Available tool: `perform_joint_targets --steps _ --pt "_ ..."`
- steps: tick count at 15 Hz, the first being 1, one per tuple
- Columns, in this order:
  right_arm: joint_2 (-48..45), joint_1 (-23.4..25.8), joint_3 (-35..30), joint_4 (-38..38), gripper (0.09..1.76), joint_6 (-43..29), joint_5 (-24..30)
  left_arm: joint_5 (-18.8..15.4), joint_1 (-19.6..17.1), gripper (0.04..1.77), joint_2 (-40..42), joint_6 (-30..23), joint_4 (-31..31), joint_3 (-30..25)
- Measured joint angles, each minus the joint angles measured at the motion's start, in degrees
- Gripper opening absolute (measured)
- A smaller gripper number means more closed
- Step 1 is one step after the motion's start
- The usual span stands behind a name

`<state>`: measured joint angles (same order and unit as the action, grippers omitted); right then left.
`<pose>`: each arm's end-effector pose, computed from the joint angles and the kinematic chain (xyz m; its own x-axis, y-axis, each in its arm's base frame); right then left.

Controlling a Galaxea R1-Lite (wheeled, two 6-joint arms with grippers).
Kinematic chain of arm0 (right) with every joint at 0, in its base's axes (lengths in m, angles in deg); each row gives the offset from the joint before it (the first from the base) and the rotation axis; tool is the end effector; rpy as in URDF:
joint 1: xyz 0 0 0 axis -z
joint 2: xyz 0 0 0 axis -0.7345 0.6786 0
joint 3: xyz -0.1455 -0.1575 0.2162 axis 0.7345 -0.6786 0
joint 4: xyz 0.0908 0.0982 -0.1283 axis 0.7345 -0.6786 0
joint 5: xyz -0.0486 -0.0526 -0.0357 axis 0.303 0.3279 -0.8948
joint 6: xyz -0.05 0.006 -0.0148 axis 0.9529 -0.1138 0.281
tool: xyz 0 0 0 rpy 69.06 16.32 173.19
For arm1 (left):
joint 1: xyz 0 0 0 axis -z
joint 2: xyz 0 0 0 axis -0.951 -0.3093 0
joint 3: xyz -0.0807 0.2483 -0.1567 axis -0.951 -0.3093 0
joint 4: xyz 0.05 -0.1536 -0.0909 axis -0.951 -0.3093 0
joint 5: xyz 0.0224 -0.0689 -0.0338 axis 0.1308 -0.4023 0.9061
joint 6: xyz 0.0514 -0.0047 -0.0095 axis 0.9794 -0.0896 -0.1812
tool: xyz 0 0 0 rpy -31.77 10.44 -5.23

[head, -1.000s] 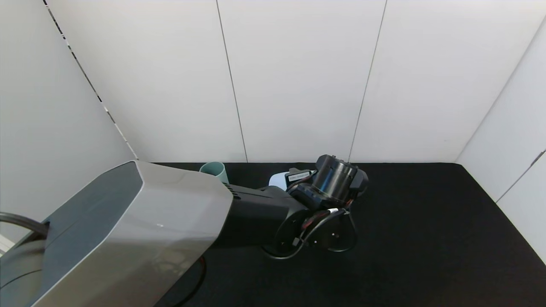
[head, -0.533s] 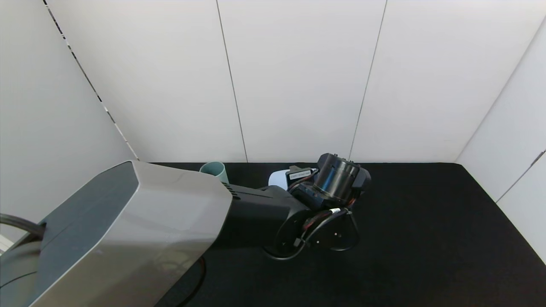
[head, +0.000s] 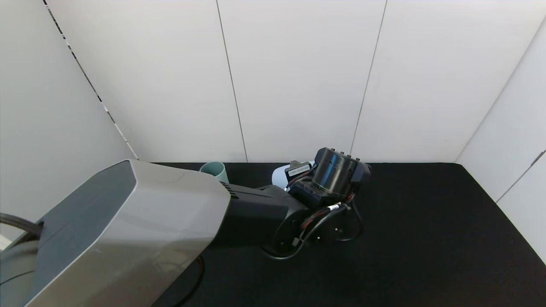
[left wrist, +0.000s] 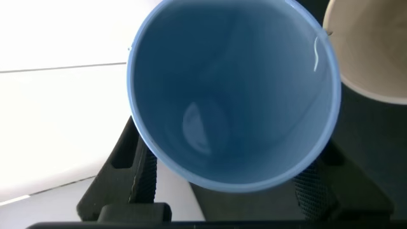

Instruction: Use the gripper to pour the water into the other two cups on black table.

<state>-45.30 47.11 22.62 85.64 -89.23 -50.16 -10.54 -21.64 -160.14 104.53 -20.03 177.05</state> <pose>-0.0028 0.0007 0.0756 0.9998 0.0174 0.0014 -0.0174 0.9998 -0.0090 0.3333 -0.3354 0.1439 0.9536 0.1189 -0.2767 0.2275 0.3177 0.9205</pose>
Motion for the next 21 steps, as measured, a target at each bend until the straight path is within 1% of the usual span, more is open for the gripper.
perform_joint_targets --steps 2,4,8,11,14,18,19,21 --pt "0.0 0.0 0.0 0.0 1.71 0.0 0.0 -1.6 -0.3 1.19 0.5 -2.8 -0.3 -0.2" --pt "0.0 0.0 0.0 0.0 1.71 0.0 0.0 -2.6 -1.1 1.19 1.4 -6.4 -0.6 -0.5" --pt "0.0 0.0 0.0 0.0 1.71 0.0 0.0 -5.4 -4.0 1.19 5.3 -13.3 -0.7 -3.4" --pt "0.0 0.0 0.0 0.0 1.71 0.0 0.0 -9.0 -7.4 1.19 9.2 -22.6 -0.7 -6.4" --pt "0.0 0.0 0.0 0.0 1.71 0.0 0.0 -13.9 -10.8 1.19 12.5 -31.1 -0.7 -9.2" --pt "0.0 0.0 0.0 0.0 1.71 0.0 0.0 -19.3 -13.9 1.19 14.4 -46.3 -0.4 -10.1" --pt "0.0 0.0 0.0 0.0 1.71 0.0 0.0 -20.4 -14.5 1.19 14.6 -48.8 -0.5 -10.6" --pt "0.0 0.0 0.0 0.0 1.71 0.0 0.0 -22.4 -15.9 1.19 14.8 -50.9 -0.1 -12.5"
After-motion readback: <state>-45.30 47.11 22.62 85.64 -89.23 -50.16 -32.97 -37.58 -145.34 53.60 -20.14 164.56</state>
